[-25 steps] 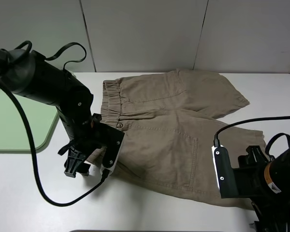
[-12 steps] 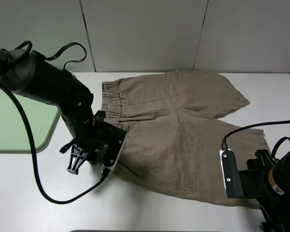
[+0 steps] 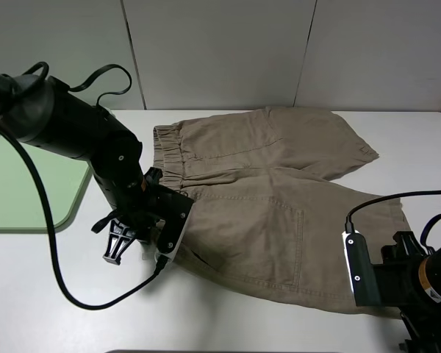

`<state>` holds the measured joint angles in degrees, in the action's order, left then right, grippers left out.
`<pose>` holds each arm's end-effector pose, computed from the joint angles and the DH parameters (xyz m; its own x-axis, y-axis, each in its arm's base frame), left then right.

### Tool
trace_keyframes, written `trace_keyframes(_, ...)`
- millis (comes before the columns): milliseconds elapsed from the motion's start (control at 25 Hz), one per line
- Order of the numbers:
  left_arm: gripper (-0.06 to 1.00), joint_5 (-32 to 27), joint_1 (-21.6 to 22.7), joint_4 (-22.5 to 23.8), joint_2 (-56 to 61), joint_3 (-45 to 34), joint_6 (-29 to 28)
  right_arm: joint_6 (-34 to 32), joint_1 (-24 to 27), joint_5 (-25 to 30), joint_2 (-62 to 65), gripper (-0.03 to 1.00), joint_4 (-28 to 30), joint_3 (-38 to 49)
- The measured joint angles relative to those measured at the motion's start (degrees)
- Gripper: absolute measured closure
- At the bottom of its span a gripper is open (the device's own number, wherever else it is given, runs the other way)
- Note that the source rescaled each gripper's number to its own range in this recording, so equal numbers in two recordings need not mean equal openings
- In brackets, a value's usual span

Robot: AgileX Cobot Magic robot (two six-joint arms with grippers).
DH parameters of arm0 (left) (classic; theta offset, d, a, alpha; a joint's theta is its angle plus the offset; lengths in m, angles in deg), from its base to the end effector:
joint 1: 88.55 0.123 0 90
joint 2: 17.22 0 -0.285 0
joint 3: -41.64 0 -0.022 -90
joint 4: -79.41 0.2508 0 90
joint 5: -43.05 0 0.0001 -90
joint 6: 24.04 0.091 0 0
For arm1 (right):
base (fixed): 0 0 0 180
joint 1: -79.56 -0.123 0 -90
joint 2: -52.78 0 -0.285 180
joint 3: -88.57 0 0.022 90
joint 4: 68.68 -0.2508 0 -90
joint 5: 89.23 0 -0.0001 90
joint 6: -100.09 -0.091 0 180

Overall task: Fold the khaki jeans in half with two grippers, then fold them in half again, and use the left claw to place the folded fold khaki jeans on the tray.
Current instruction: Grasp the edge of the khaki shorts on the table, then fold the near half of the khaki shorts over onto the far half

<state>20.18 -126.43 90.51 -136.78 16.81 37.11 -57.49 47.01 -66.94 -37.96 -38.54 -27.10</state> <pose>0.2607 -0.1942 0.0914 0.3224 0.9466 -0.0034 0.9196 -0.3123 0.2385 0.1254 0.0594 0.1009 -0.1351 -0.9870 0.0869 -0.9743 0.1163 -0.1931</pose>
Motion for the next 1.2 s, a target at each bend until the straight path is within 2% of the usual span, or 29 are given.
trace_keyframes(200, 0.82, -0.2, -0.1, 0.5, 0.0, 0.0, 0.0, 0.2, 0.1, -2.3, 0.0, 0.25, 0.2, 0.0)
trace_keyframes(320, 0.82, -0.2, -0.1, 0.5, 0.0, 0.0, 0.0, 0.2, 1.4, -4.1, -0.5, 0.29, 0.2, 0.0)
trace_keyframes(480, 0.82, -0.3, -0.1, 0.5, 0.0, 0.0, 0.0, 0.8, 3.5, -4.7, -2.5, 0.30, 1.1, 0.0)
trace_keyframes(560, 0.82, -0.3, -0.1, 0.5, 0.0, 0.0, 0.0, 1.1, 3.6, -4.7, -2.8, 0.34, 1.3, 0.0)
trace_keyframes(680, 0.82, -0.3, -0.1, 0.9, 0.0, 0.0, 0.0, 1.1, 3.6, -5.0, -3.1, 0.56, 1.7, 0.0)
trace_keyframes(760, 0.82, -0.3, -0.1, 1.1, 0.0, 0.0, 0.0, 1.1, 3.6, -5.0, -3.3, 0.79, 1.7, 0.0)
trace_keyframes(840, 0.84, -0.4, -0.1, 1.2, 0.0, 0.0, 0.0, 1.1, 3.6, -5.2, -3.4, 0.96, 1.9, 0.0)
trace_keyframes(920, 0.92, -0.4, -0.1, 1.3, 0.0, 0.0, 0.0, 1.1, 3.6, -5.2, -3.4, 0.97, 1.9, 0.0)
trace_keyframes(1200, 0.93, -0.4, -0.1, 1.4, 0.0, 0.0, 0.0, 1.1, 3.6, -5.1, -1.6, 0.97, 1.9, 0.0)
